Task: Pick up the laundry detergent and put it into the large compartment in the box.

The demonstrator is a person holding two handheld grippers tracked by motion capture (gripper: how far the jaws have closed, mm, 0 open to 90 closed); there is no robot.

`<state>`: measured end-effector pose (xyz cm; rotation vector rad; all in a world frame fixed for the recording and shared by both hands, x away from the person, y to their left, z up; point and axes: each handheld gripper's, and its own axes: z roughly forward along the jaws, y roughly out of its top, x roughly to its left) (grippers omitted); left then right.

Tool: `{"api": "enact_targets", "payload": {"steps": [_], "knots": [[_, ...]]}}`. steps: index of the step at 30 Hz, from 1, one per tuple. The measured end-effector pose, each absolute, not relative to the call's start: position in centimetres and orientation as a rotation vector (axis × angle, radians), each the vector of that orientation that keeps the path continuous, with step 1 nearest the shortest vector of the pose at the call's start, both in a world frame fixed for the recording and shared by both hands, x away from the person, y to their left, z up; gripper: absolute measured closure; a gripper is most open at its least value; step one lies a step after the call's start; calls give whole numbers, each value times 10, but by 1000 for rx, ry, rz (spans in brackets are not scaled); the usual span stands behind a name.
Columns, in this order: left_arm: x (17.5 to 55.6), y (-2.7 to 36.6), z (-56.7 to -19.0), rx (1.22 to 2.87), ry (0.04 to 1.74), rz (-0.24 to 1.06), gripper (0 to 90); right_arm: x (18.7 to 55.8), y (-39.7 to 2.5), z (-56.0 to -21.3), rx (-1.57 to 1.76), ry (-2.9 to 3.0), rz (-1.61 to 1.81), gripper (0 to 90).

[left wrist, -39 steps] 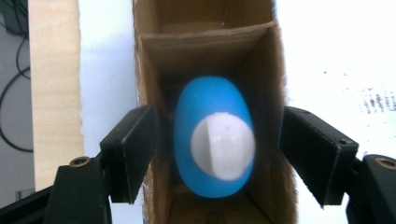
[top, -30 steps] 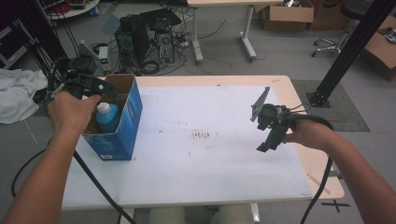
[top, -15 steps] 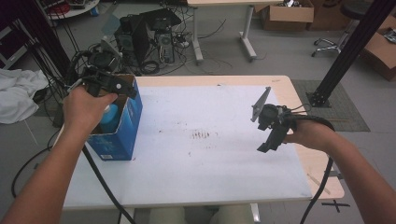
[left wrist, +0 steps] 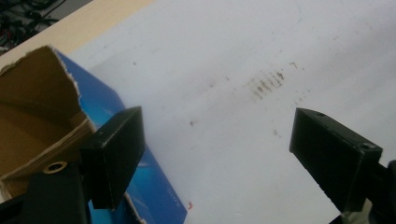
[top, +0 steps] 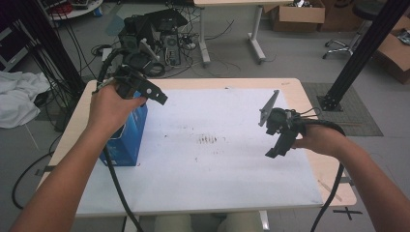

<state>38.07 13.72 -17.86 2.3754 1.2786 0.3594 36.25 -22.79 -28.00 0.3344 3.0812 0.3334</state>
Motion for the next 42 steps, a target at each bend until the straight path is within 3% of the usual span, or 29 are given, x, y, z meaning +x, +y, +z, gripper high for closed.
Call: {"api": "enact_targets", "payload": {"steps": [23, 42], "knots": [[386, 58, -202, 2683, 749, 238, 196, 361, -224, -281, 362, 3082, 339, 193], [384, 22, -226, 2793, 573, 194, 198, 366, -225, -284, 366, 3087, 346, 193]]}}
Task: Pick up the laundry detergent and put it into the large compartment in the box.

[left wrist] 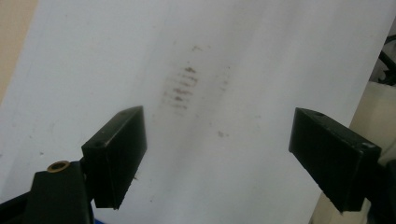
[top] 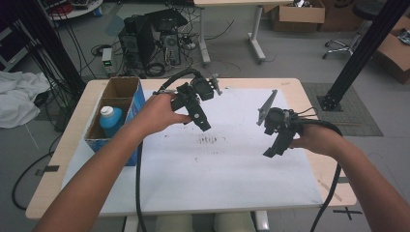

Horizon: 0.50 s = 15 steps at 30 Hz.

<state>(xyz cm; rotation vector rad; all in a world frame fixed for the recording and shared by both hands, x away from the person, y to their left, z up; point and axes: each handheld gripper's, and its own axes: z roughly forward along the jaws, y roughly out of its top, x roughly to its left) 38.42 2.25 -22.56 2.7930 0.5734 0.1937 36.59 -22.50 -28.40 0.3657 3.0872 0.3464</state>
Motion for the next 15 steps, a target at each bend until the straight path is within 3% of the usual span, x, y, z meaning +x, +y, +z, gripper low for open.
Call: {"api": "enact_targets", "payload": {"steps": [15], "knots": [[386, 23, -234, 2798, 566, 171, 203, 367, -225, -286, 365, 3091, 340, 193]]}}
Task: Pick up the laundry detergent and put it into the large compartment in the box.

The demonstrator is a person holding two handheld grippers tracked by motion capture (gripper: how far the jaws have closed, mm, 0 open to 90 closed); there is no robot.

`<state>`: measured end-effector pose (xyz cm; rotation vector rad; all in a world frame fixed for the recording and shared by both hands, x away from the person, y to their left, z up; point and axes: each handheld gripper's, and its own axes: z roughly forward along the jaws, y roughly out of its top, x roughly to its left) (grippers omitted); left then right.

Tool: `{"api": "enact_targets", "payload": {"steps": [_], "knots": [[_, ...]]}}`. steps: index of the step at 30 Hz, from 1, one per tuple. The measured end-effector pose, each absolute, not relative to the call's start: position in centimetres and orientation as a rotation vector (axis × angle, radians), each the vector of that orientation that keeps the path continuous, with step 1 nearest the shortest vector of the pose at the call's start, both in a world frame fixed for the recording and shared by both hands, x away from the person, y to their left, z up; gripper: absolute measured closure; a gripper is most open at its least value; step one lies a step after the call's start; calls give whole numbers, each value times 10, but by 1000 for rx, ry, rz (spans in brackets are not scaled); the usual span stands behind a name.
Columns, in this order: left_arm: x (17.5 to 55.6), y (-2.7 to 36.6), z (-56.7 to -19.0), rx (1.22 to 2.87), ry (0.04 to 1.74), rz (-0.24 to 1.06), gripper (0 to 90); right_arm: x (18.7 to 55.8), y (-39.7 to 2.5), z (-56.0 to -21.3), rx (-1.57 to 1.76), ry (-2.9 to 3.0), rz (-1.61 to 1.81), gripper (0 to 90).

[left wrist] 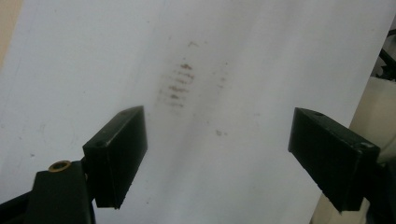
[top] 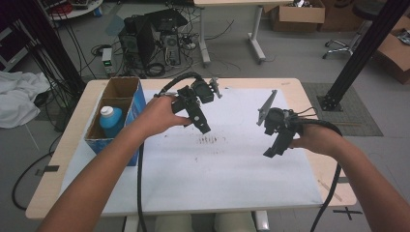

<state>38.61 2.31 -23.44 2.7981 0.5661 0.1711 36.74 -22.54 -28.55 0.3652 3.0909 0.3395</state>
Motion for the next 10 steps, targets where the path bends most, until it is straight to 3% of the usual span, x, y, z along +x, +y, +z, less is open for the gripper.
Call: {"api": "enact_targets", "payload": {"steps": [10], "knots": [[387, 25, -235, 2801, 575, 170, 206, 366, -226, -285, 370, 3090, 340, 193]]}}
